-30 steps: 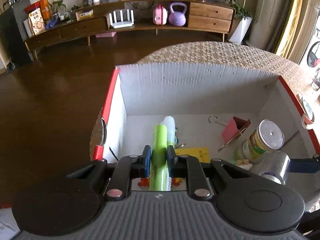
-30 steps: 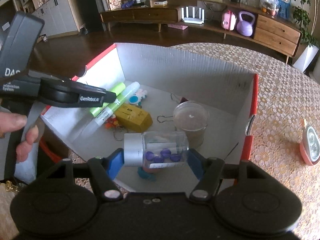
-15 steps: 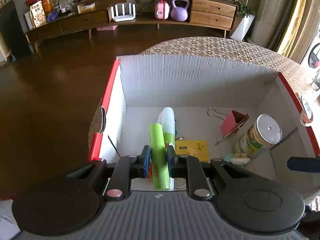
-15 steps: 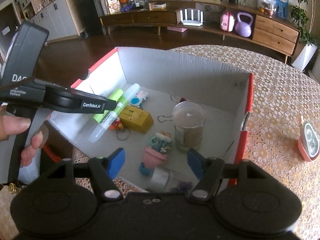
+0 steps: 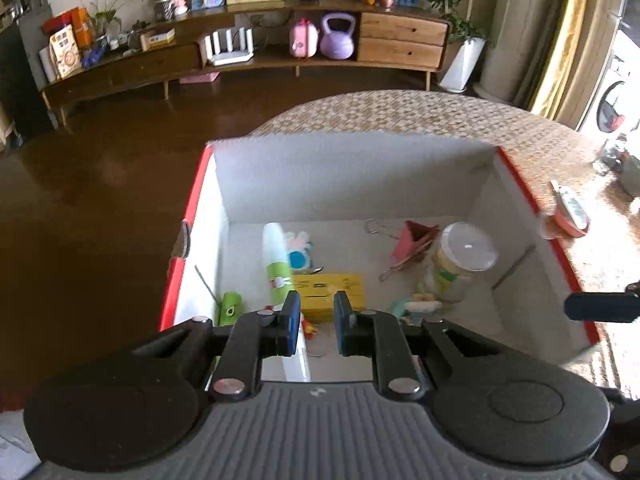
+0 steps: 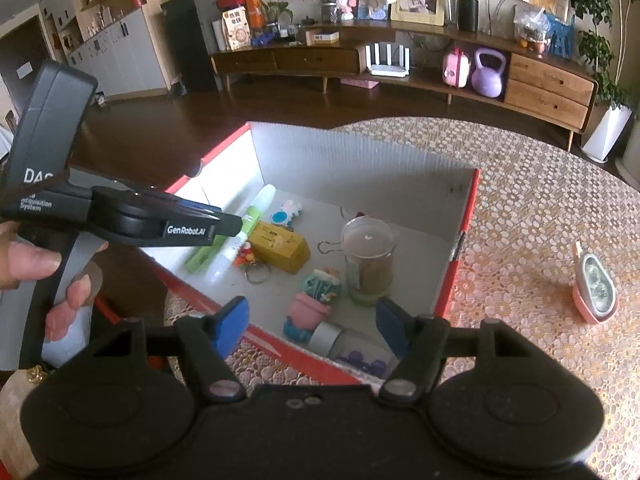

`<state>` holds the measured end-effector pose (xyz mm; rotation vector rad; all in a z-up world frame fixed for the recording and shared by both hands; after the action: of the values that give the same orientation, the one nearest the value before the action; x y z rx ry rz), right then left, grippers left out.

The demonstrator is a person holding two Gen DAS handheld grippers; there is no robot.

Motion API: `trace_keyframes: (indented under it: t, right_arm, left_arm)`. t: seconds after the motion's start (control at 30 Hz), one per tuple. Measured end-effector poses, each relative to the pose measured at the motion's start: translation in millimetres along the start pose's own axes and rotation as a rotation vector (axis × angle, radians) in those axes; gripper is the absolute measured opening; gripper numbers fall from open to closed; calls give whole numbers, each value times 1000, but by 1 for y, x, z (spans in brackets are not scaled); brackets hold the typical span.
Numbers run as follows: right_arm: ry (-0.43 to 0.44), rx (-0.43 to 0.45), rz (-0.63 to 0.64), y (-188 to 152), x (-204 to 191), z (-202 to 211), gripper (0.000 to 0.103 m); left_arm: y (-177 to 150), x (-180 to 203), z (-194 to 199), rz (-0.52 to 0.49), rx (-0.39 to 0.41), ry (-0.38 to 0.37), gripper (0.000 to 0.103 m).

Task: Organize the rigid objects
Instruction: 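Lower both items into the box and open both tools to release, then move both open tools back toward the pink dish with tape dispenser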

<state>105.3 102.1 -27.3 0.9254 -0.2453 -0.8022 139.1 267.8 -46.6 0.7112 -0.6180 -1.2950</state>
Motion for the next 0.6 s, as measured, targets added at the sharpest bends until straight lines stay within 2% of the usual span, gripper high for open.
trace_keyframes:
  t: [0.3, 0.6]
  right_arm:
    - [30, 60, -1, 1, 5, 40, 74]
    - [20, 117, -11, -10, 29, 82, 76]
  left_arm:
    - [10, 36, 35, -16, 52, -82, 17]
    - [8, 77, 54, -34, 78, -143, 17]
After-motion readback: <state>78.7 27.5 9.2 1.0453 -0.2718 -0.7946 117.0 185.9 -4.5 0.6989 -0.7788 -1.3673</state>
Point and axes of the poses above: each gripper's, at about its wrist camera, not at the fingertips, and z roughly against the way its jaws point, x to its right, y to its top, the point moved 1 cm from there along -z, roughly the way its jaws point, and after that the axes turned 12 degrees about x, right-handed, at the moved point
